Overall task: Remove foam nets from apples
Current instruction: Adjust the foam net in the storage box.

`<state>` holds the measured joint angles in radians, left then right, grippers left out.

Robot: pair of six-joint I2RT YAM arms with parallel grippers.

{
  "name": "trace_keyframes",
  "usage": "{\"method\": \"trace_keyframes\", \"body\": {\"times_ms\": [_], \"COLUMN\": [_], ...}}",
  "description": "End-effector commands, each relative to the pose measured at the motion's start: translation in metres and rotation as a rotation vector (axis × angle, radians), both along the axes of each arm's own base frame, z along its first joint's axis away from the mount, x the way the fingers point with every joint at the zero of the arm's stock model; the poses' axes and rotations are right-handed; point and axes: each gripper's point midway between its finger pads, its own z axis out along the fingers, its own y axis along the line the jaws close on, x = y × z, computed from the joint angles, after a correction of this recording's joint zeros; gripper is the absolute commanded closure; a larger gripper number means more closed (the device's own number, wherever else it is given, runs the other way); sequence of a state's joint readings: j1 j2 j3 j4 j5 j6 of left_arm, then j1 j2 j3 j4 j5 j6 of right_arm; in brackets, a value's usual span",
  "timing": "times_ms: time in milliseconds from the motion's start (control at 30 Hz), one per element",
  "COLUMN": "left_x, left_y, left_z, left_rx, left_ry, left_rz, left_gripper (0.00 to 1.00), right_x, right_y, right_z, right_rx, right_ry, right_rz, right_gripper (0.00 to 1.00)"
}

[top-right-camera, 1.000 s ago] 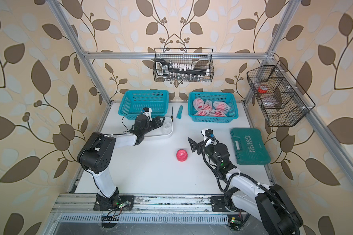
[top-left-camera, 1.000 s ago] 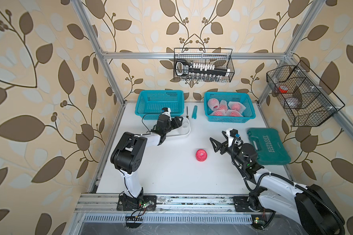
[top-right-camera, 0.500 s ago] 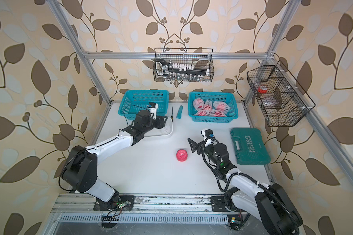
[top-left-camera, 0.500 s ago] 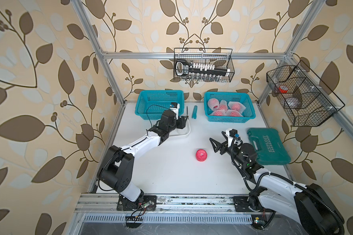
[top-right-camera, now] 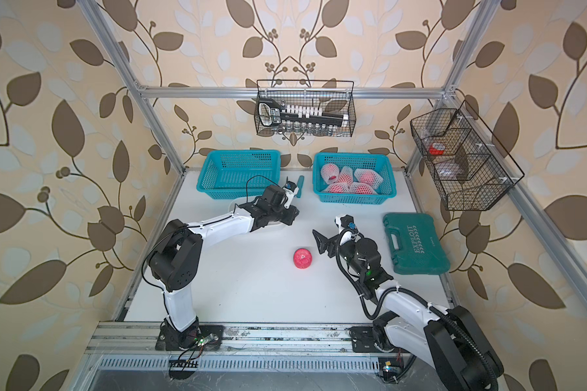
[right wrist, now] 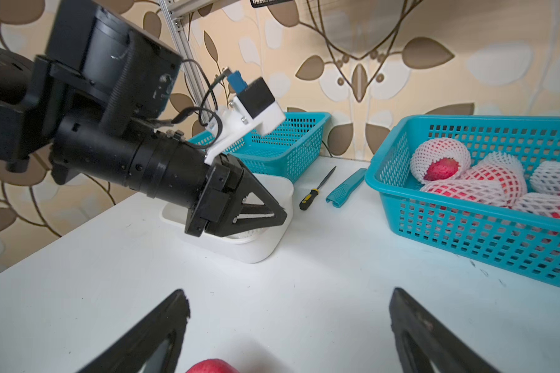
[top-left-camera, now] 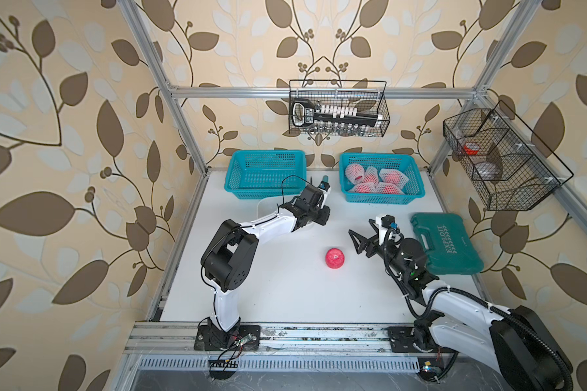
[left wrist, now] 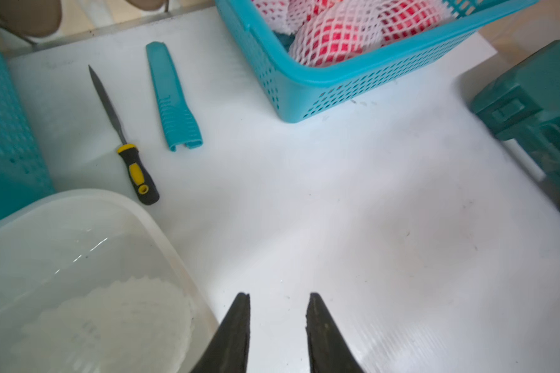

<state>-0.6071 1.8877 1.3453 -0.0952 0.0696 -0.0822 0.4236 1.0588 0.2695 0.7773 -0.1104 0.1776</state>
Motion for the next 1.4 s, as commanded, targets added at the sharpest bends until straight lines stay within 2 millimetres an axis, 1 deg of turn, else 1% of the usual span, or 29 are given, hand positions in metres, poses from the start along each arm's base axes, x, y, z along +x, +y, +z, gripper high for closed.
{"method": "trace_keyframes", "body": {"times_ms": [0, 67, 133, 267, 433, 567, 700, 800, 867, 900, 967, 1067, 1100, 1133, 1167, 1200, 1233, 1300, 1333, 1367], "left_x": [0.013, 0.014, 0.015, 0.019, 0.028, 0.028, 0.026, 0.026, 0.022, 0.019, 0.015, 0.006, 0.002, -0.004, -0.009, -0.018, -0.028, -0.052, -0.066, -0.078], "left_y": [0.010, 0.016, 0.027, 0.044, 0.078, 0.104, 0.130, 0.153, 0.159, 0.158, 0.151, 0.137, 0.129, 0.119, 0.110, 0.096, 0.080, 0.048, 0.032, 0.020], "left_z": [0.018, 0.009, 0.001, -0.003, -0.012, -0.012, -0.009, -0.014, -0.014, -0.011, 0.002, 0.028, 0.040, 0.052, 0.064, 0.074, 0.083, 0.091, 0.090, 0.086], "left_rx": [0.022, 0.031, 0.046, 0.069, 0.063, 0.104, 0.099, 0.087, 0.085, 0.078, 0.043, 0.012, -0.008, -0.036, -0.067, -0.104, -0.144, -0.165, -0.144, -0.127], "left_ry": [-0.046, -0.027, -0.012, -0.005, 0.036, 0.033, 0.040, 0.075, 0.083, 0.068, 0.038, -0.014, -0.041, -0.069, -0.088, -0.104, -0.113, -0.120, -0.118, -0.112], "left_rz": [0.035, 0.046, 0.068, 0.101, 0.171, 0.220, 0.292, 0.361, 0.367, 0.359, 0.326, 0.284, 0.254, 0.217, 0.180, 0.121, 0.058, -0.073, -0.135, -0.189], "left_gripper": [0.69, 0.69, 0.69, 0.70, 0.70, 0.70, 0.70, 0.70, 0.71, 0.71, 0.65, 0.60, 0.55, 0.47, 0.44, 0.39, 0.33, 0.22, 0.16, 0.13], "right_x": [0.000, 0.001, 0.001, 0.000, -0.001, -0.001, -0.001, 0.000, 0.000, 0.000, 0.000, 0.001, 0.001, 0.002, 0.002, 0.001, 0.000, -0.001, -0.002, -0.003], "right_y": [-0.001, -0.001, -0.001, -0.001, -0.001, -0.001, 0.001, 0.000, 0.001, 0.001, 0.001, 0.002, 0.002, 0.002, 0.001, -0.001, -0.003, -0.007, -0.009, -0.010], "right_z": [0.012, 0.013, 0.013, 0.014, 0.014, 0.014, 0.014, 0.013, 0.013, 0.013, 0.013, 0.012, 0.011, 0.011, 0.010, 0.011, 0.012, 0.014, 0.015, 0.016], "right_rx": [0.004, 0.004, 0.002, 0.004, 0.003, 0.005, 0.010, 0.008, 0.008, 0.008, 0.008, 0.009, 0.008, 0.008, 0.010, 0.015, 0.019, 0.027, 0.028, 0.030], "right_ry": [-0.032, -0.032, -0.031, -0.035, -0.036, -0.037, -0.035, -0.032, -0.033, -0.032, -0.031, -0.027, -0.024, -0.023, -0.024, -0.029, -0.036, -0.048, -0.053, -0.059], "right_rz": [-0.012, -0.011, -0.013, -0.011, -0.010, -0.009, 0.000, -0.003, 0.000, -0.001, 0.002, 0.003, 0.002, -0.002, -0.006, -0.013, -0.023, -0.039, -0.048, -0.053], "right_gripper": [0.04, 0.04, 0.04, 0.04, 0.04, 0.04, 0.04, 0.04, 0.04, 0.04, 0.04, 0.03, 0.03, 0.02, 0.02, 0.02, 0.01, 0.00, 0.00, 0.00]}}
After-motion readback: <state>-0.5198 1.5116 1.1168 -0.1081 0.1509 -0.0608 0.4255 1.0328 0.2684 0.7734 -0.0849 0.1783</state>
